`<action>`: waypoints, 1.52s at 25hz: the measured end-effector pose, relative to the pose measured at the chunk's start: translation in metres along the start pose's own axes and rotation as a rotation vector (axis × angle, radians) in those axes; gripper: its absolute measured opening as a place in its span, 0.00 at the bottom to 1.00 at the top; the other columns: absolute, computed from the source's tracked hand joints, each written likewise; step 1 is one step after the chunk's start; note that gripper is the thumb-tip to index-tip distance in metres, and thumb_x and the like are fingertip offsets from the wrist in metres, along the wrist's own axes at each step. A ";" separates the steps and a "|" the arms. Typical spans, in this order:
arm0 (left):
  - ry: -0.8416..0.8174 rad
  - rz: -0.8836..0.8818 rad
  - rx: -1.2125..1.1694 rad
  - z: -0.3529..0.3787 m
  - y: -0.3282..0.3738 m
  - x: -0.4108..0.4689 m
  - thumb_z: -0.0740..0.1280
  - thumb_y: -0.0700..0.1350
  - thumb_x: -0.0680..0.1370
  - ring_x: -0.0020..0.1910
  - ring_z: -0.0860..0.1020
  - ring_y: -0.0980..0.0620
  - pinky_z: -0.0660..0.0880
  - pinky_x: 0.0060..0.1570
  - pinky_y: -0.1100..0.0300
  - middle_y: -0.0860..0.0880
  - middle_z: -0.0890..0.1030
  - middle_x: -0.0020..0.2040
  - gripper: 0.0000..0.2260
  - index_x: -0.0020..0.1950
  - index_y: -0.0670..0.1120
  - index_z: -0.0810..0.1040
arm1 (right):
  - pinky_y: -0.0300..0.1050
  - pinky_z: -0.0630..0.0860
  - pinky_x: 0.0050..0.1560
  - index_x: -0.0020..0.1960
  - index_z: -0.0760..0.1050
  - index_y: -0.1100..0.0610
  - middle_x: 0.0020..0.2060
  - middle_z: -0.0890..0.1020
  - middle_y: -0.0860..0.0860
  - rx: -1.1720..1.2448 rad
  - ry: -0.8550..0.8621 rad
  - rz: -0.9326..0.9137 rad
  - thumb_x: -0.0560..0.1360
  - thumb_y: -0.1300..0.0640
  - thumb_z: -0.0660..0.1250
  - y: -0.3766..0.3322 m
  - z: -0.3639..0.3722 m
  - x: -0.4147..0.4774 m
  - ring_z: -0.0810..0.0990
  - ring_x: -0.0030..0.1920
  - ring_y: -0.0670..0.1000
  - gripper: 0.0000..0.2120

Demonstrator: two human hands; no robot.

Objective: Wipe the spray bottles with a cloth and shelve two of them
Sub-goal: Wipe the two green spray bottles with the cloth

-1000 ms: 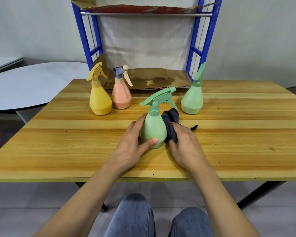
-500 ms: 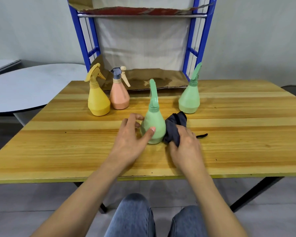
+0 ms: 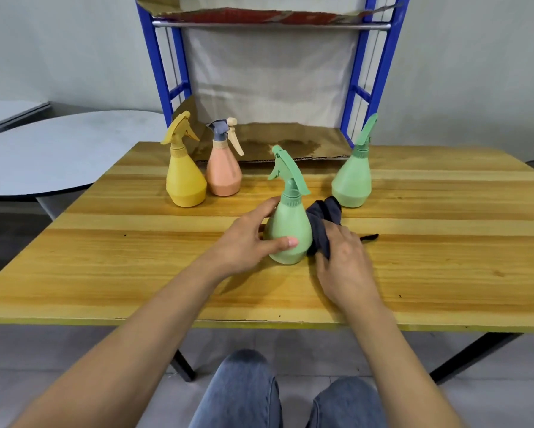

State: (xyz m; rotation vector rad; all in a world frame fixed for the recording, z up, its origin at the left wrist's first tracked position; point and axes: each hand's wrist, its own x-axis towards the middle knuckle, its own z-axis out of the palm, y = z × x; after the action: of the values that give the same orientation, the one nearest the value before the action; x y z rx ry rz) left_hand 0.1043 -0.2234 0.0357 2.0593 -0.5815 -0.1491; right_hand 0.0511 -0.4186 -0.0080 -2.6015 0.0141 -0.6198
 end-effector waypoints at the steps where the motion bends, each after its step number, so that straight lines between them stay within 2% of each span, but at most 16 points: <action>1: 0.051 0.007 0.024 0.006 0.000 0.001 0.76 0.53 0.75 0.71 0.70 0.58 0.72 0.71 0.50 0.59 0.72 0.73 0.36 0.80 0.55 0.63 | 0.56 0.72 0.65 0.72 0.70 0.60 0.62 0.79 0.58 -0.012 0.012 0.015 0.74 0.65 0.69 -0.002 0.001 -0.001 0.76 0.61 0.61 0.27; 5: 0.237 -0.001 0.132 0.025 0.005 0.012 0.75 0.55 0.75 0.70 0.71 0.53 0.69 0.69 0.55 0.51 0.74 0.73 0.37 0.80 0.52 0.63 | 0.59 0.76 0.54 0.68 0.73 0.63 0.56 0.81 0.61 -0.152 0.089 0.100 0.69 0.59 0.73 -0.016 0.007 -0.019 0.78 0.55 0.64 0.28; 9: 0.293 -0.052 0.219 0.035 0.013 0.016 0.73 0.59 0.76 0.71 0.72 0.48 0.72 0.69 0.47 0.48 0.73 0.73 0.37 0.80 0.52 0.60 | 0.57 0.76 0.50 0.66 0.74 0.61 0.54 0.81 0.59 -0.210 0.120 0.093 0.68 0.56 0.74 -0.030 0.009 -0.039 0.79 0.54 0.63 0.28; 12: 0.261 -0.118 0.296 0.029 0.021 0.007 0.68 0.62 0.77 0.66 0.74 0.45 0.72 0.68 0.45 0.46 0.71 0.68 0.33 0.77 0.53 0.61 | 0.57 0.76 0.54 0.68 0.73 0.59 0.58 0.80 0.57 -0.128 0.068 0.108 0.70 0.58 0.72 -0.016 0.002 -0.027 0.78 0.57 0.62 0.27; 14: 0.240 -0.135 0.244 0.020 0.019 -0.005 0.68 0.62 0.77 0.61 0.76 0.47 0.74 0.65 0.45 0.49 0.72 0.63 0.26 0.70 0.54 0.67 | 0.56 0.74 0.59 0.69 0.72 0.57 0.60 0.79 0.56 0.004 0.052 0.132 0.72 0.62 0.69 -0.003 -0.002 -0.013 0.76 0.59 0.61 0.25; 16: 0.190 -0.121 0.147 0.009 0.011 -0.012 0.71 0.60 0.76 0.62 0.75 0.51 0.75 0.63 0.49 0.52 0.74 0.63 0.21 0.64 0.55 0.69 | 0.54 0.72 0.63 0.69 0.72 0.57 0.62 0.77 0.56 0.087 0.026 0.121 0.73 0.65 0.68 0.006 -0.003 -0.004 0.74 0.62 0.60 0.25; 17: 0.142 -0.105 0.065 0.004 0.006 -0.012 0.72 0.59 0.76 0.66 0.75 0.52 0.76 0.63 0.50 0.53 0.74 0.66 0.22 0.65 0.55 0.69 | 0.54 0.71 0.65 0.70 0.71 0.56 0.63 0.77 0.55 0.106 0.013 0.106 0.73 0.65 0.68 0.010 -0.004 -0.001 0.74 0.64 0.59 0.26; 19: -0.001 -0.051 -0.028 -0.003 -0.001 -0.009 0.73 0.62 0.74 0.73 0.71 0.54 0.73 0.68 0.50 0.56 0.72 0.73 0.32 0.74 0.59 0.65 | 0.53 0.70 0.68 0.72 0.70 0.56 0.65 0.76 0.54 0.123 -0.013 0.088 0.74 0.65 0.67 0.015 -0.003 0.001 0.73 0.65 0.58 0.27; 20: -0.060 -0.034 -0.007 -0.003 -0.004 -0.007 0.72 0.66 0.73 0.75 0.69 0.55 0.70 0.72 0.48 0.57 0.70 0.76 0.37 0.78 0.60 0.61 | 0.52 0.69 0.69 0.72 0.69 0.55 0.66 0.75 0.54 0.127 -0.027 0.078 0.74 0.65 0.67 0.016 -0.004 0.001 0.73 0.66 0.57 0.27; 22: -0.116 -0.014 0.045 0.002 -0.005 -0.002 0.68 0.70 0.73 0.76 0.67 0.55 0.67 0.75 0.45 0.57 0.68 0.78 0.40 0.81 0.61 0.57 | 0.49 0.68 0.69 0.74 0.68 0.55 0.67 0.75 0.53 0.132 -0.044 0.048 0.75 0.66 0.66 0.018 -0.005 0.002 0.72 0.67 0.56 0.28; 27: 0.078 0.031 0.071 0.028 -0.005 -0.003 0.67 0.59 0.80 0.76 0.66 0.56 0.65 0.76 0.50 0.54 0.67 0.79 0.34 0.82 0.57 0.56 | 0.52 0.70 0.67 0.72 0.70 0.58 0.64 0.77 0.56 0.147 0.024 0.083 0.73 0.68 0.66 0.006 -0.002 -0.004 0.74 0.64 0.60 0.27; 30: 0.225 0.016 0.118 0.037 -0.003 0.000 0.67 0.59 0.79 0.75 0.67 0.53 0.66 0.75 0.51 0.50 0.68 0.78 0.35 0.82 0.55 0.56 | 0.57 0.72 0.62 0.70 0.71 0.61 0.61 0.78 0.59 0.024 0.107 0.145 0.71 0.65 0.69 -0.017 0.003 -0.027 0.75 0.60 0.63 0.28; 33: 0.313 0.026 0.154 0.043 0.001 -0.003 0.67 0.61 0.79 0.73 0.69 0.51 0.66 0.73 0.55 0.48 0.70 0.76 0.35 0.82 0.54 0.58 | 0.58 0.73 0.62 0.71 0.70 0.60 0.62 0.77 0.57 -0.051 0.108 0.164 0.71 0.61 0.70 -0.027 0.004 -0.037 0.74 0.61 0.61 0.28; 35: 0.293 0.006 0.190 0.038 0.004 -0.010 0.66 0.62 0.78 0.69 0.71 0.52 0.69 0.70 0.55 0.49 0.71 0.73 0.32 0.79 0.56 0.60 | 0.56 0.72 0.63 0.71 0.70 0.59 0.62 0.77 0.57 0.009 0.075 0.146 0.72 0.62 0.69 -0.019 0.000 -0.027 0.74 0.61 0.61 0.27; 38: 0.189 -0.014 0.132 0.017 0.006 -0.014 0.70 0.62 0.76 0.66 0.75 0.54 0.78 0.64 0.49 0.53 0.72 0.69 0.26 0.70 0.58 0.65 | 0.52 0.69 0.66 0.71 0.71 0.57 0.65 0.76 0.55 0.132 0.001 0.157 0.73 0.66 0.67 -0.001 -0.010 -0.008 0.73 0.64 0.59 0.26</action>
State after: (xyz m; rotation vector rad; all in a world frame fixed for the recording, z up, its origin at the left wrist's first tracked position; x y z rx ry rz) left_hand 0.0845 -0.2321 0.0297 2.1755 -0.4712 0.0771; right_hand 0.0397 -0.4208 -0.0033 -2.4448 0.1702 -0.5468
